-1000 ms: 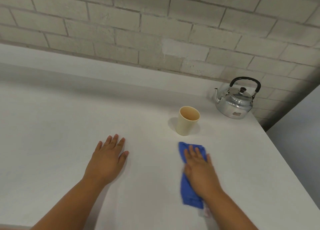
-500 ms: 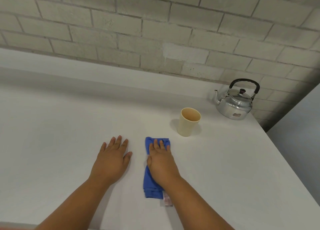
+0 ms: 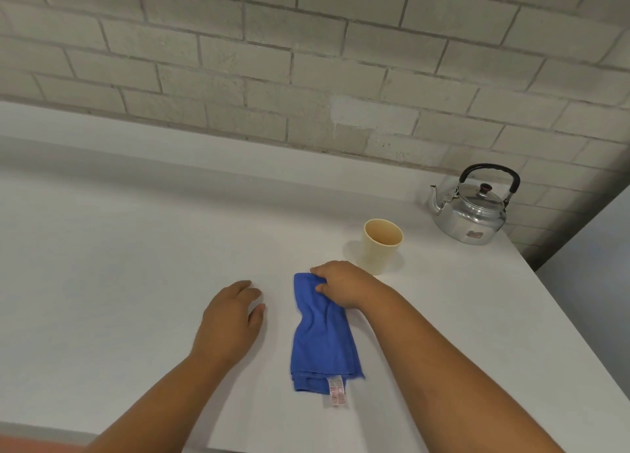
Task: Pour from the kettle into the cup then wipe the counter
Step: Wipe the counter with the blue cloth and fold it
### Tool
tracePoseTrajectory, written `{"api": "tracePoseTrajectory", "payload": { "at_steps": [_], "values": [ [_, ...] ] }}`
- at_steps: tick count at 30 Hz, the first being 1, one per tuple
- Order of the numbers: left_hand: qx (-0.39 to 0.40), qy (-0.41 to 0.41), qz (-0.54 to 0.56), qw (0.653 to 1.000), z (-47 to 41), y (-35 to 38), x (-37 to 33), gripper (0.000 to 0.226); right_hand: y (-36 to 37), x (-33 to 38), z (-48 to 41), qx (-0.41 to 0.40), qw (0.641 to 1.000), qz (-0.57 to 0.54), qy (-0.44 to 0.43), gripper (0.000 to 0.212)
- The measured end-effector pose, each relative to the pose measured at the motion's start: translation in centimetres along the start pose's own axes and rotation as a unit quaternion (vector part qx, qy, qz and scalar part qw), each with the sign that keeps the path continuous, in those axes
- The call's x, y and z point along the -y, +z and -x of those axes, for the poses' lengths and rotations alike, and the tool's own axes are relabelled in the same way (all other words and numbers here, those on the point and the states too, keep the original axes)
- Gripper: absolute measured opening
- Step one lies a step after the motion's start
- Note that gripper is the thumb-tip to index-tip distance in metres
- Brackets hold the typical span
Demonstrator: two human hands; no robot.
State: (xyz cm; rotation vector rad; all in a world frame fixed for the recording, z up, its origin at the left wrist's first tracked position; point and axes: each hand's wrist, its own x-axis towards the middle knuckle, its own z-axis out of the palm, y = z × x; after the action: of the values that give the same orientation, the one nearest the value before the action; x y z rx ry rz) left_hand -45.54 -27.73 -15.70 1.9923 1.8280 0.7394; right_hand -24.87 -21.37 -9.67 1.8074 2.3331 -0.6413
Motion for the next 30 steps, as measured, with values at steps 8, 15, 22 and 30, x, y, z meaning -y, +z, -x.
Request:
{"api": "tracePoseTrajectory", "payload": {
  "at_steps": [8, 15, 22, 30],
  "values": [
    [0.062, -0.093, -0.080, 0.991, 5.0, 2.8, -6.8, 0.055, -1.3, 0.6, -0.3, 0.032, 0.998, 0.047, -0.009, 0.037],
    [0.080, -0.127, -0.103, 0.983, 5.6, 3.4, -8.7, 0.040, -2.0, 0.7, 1.2, 0.005, 0.998, 0.061, -0.035, 0.024],
    [0.011, -0.164, 0.160, 0.973, 8.0, 2.8, -9.8, 0.029, -5.3, -0.4, 4.1, -0.048, 0.991, -0.006, -0.127, 0.006],
    [-0.098, -0.237, 0.237, 0.937, 8.2, 1.0, -9.2, 0.025, -8.9, 2.2, 5.3, -0.079, 0.975, -0.014, -0.207, 0.013]
  ]
}}
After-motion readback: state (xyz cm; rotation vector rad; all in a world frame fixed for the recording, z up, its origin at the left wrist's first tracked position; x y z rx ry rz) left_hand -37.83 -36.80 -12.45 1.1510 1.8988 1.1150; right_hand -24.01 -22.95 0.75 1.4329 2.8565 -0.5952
